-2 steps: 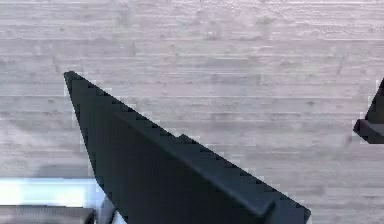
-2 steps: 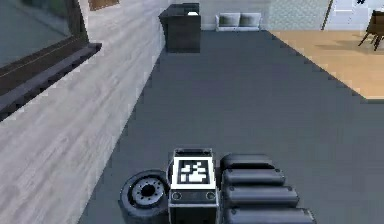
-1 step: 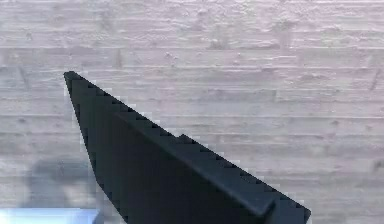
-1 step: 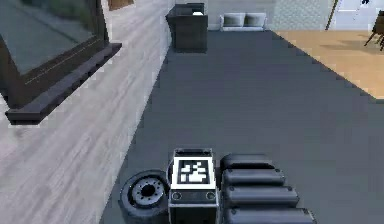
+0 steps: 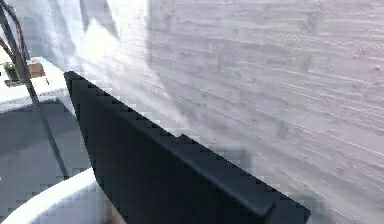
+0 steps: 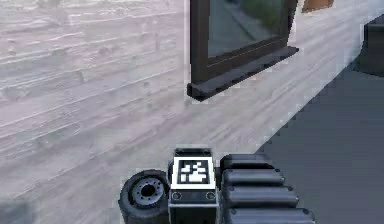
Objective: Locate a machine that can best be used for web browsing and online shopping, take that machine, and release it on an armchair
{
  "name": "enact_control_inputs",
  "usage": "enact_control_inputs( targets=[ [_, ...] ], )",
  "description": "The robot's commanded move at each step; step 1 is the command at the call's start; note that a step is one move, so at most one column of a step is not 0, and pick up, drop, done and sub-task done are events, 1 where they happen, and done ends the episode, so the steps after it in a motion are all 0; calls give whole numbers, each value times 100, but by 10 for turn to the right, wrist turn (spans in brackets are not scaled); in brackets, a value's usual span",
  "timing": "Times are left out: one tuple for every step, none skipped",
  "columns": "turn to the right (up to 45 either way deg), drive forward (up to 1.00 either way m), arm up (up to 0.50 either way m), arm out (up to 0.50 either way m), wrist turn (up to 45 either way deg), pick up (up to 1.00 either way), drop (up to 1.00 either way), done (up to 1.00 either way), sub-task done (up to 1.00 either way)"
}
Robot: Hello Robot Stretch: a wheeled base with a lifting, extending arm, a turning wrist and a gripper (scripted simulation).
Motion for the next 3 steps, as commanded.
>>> enact_control_inputs(
  targets=[
    [-450, 0, 0, 0, 0, 0, 0, 0, 0],
    [-450, 0, 0, 0, 0, 0, 0, 0, 0],
    [-390, 0, 0, 0, 0, 0, 0, 0, 0]
  ],
)
